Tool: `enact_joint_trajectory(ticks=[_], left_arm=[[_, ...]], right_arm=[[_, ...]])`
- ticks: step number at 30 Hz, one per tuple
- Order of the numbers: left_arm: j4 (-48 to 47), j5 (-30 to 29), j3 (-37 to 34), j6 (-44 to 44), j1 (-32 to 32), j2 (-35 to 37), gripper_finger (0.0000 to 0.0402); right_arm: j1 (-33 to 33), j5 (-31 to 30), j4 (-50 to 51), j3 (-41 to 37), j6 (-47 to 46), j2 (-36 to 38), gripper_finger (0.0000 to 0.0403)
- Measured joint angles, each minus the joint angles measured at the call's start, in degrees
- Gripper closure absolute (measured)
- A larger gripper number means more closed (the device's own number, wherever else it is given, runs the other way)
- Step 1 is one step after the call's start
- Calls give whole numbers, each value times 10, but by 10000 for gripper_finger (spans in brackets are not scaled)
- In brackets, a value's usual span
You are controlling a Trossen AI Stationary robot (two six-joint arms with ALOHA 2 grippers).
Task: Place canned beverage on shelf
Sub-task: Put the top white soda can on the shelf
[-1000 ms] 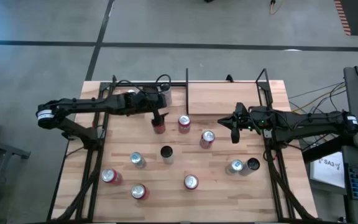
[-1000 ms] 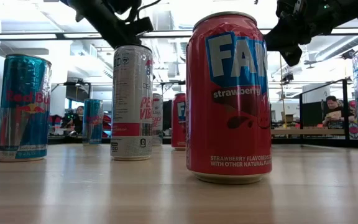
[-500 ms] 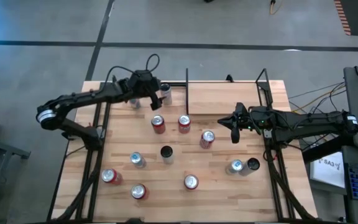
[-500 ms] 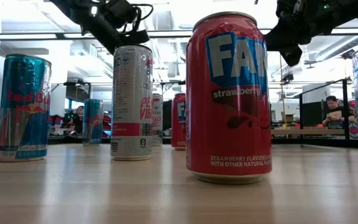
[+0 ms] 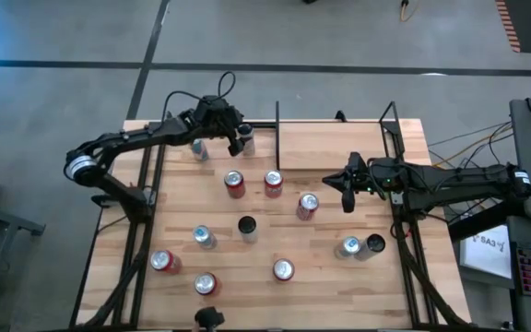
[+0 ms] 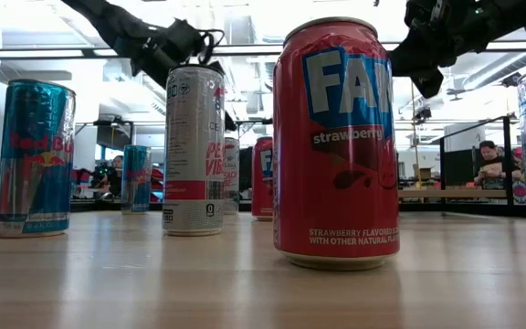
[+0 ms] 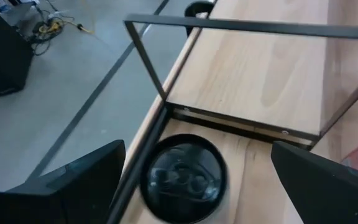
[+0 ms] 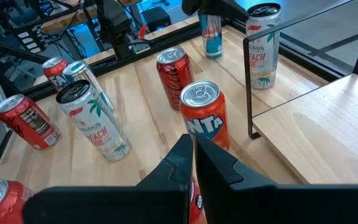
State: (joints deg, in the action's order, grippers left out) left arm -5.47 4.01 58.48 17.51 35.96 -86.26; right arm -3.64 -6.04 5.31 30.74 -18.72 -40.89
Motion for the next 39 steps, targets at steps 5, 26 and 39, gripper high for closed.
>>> enact_joint_trajectory(ticks=[5, 26, 39], left_arm=[[5, -1, 0, 0, 2, -15, 12], [10, -4, 0, -34, 13, -48, 12], [19, -4, -1, -50, 13, -49, 82]], right_arm=[[0, 0, 0, 0, 0, -5, 394], [0, 0, 0, 0, 9, -6, 394], [0, 0, 0, 0, 18, -6, 394]])
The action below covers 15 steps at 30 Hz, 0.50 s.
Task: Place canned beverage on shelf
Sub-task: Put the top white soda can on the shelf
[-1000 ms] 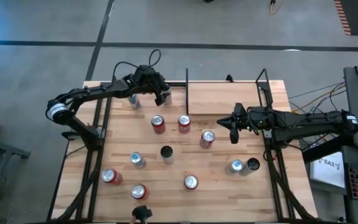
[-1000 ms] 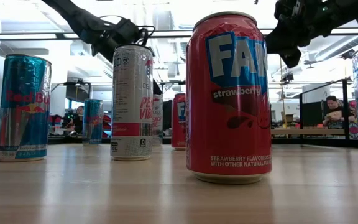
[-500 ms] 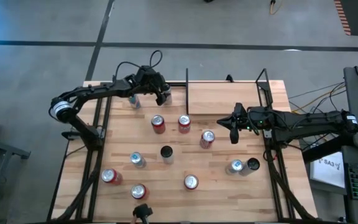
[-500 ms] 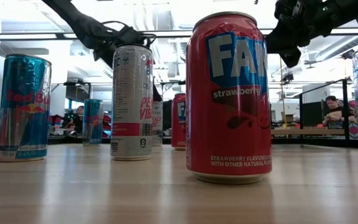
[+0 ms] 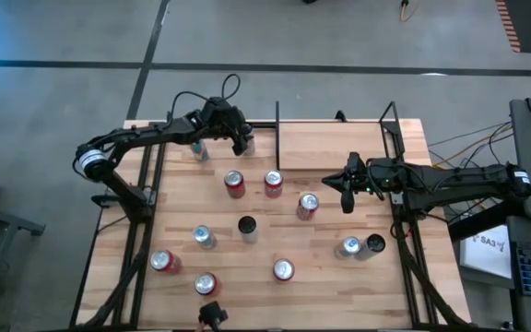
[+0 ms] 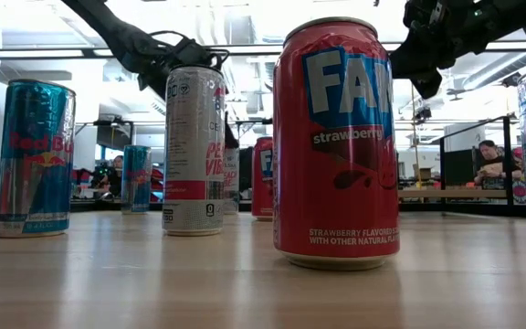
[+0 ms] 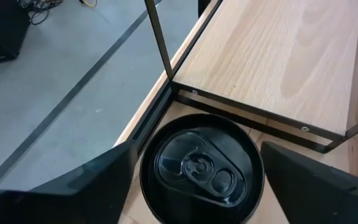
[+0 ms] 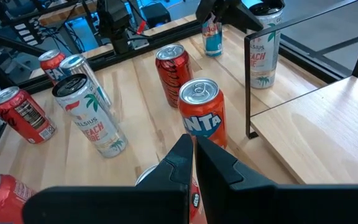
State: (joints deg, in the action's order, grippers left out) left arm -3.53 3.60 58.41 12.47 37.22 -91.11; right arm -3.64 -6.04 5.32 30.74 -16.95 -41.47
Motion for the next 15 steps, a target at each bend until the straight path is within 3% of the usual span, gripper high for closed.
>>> enact_joint_trajectory(ticks=[8, 15], left_arm=[[-6, -1, 0, -1, 0, 0, 145], [-5, -16, 0, -11, -1, 0, 154]], right_arm=[[0, 0, 0, 0, 0, 0, 394], [0, 0, 0, 0, 0, 0, 394]])
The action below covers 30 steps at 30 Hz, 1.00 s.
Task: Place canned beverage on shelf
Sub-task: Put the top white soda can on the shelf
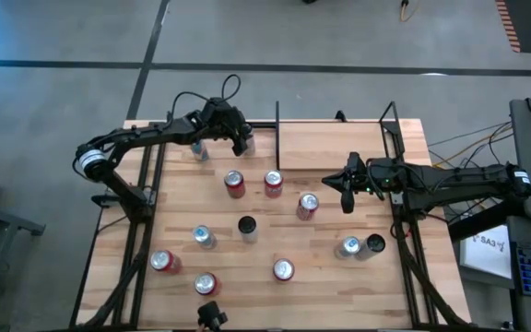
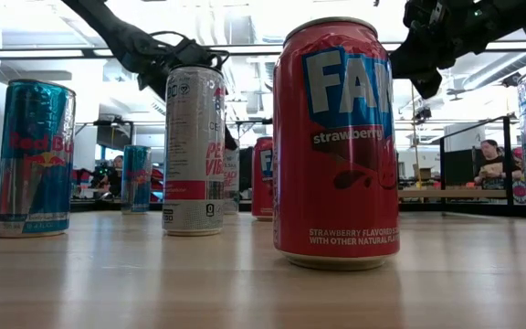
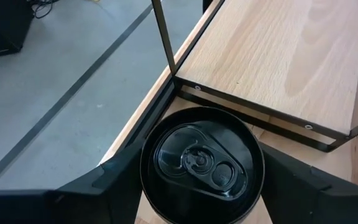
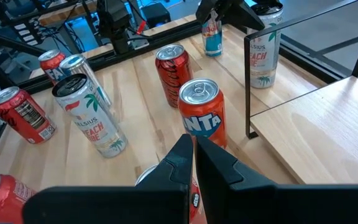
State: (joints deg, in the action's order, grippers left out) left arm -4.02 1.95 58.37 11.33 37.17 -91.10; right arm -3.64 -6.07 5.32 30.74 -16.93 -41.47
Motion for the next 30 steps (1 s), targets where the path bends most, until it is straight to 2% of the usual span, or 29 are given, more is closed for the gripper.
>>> enact_joint_trajectory(ticks=[7, 19, 25, 30], left_arm=[[-23, -8, 10, -1, 0, 24, 155], [-108, -4, 111, 17, -5, 92, 155], [-125, 21, 161, 20, -28, 107, 155], [-120, 21, 195, 20, -65, 109, 156]], right_arm=[[0, 0, 0, 0, 0, 0, 394], [0, 0, -1, 0, -8, 2, 394], [0, 9, -19, 0, -17, 2, 394], [0, 46, -51, 0, -16, 2, 394]])
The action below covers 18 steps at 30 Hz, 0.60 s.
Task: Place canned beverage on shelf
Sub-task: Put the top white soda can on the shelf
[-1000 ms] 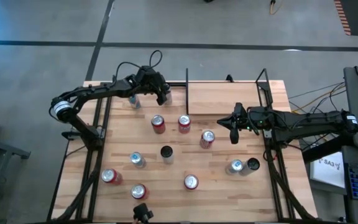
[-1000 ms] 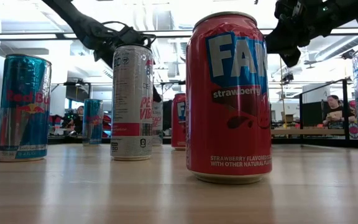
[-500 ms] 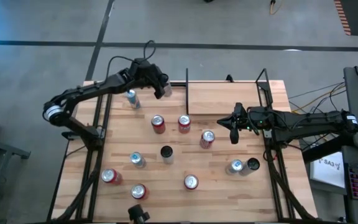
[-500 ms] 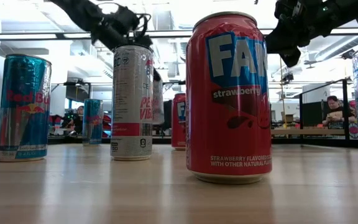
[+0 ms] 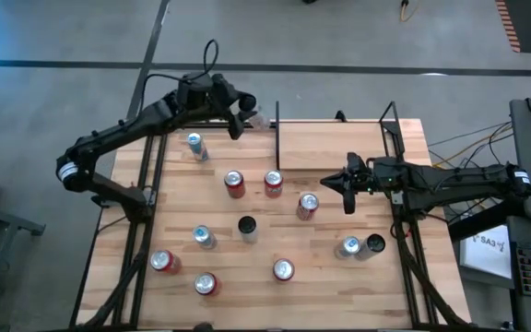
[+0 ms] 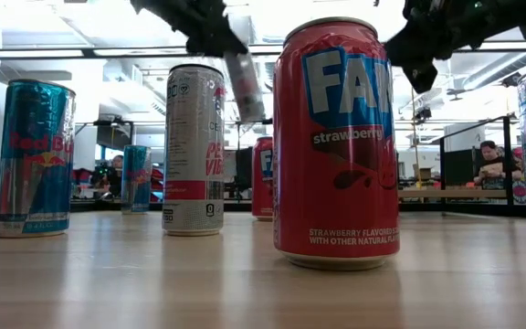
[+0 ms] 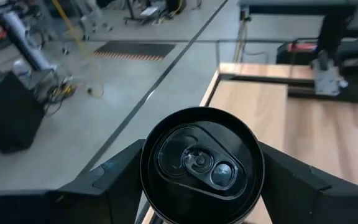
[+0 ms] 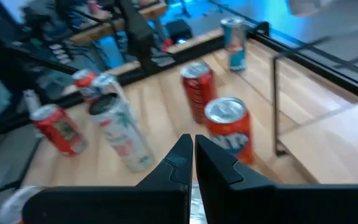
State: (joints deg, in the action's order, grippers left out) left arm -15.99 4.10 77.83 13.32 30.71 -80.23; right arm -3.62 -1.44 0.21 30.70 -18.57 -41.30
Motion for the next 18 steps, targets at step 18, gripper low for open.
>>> enact_joint_trajectory(ticks=[18], left_arm=[[97, -1, 19, -33, -101, -4, 156]], right_arm=[[67, 111, 56, 61, 6, 0, 394]])
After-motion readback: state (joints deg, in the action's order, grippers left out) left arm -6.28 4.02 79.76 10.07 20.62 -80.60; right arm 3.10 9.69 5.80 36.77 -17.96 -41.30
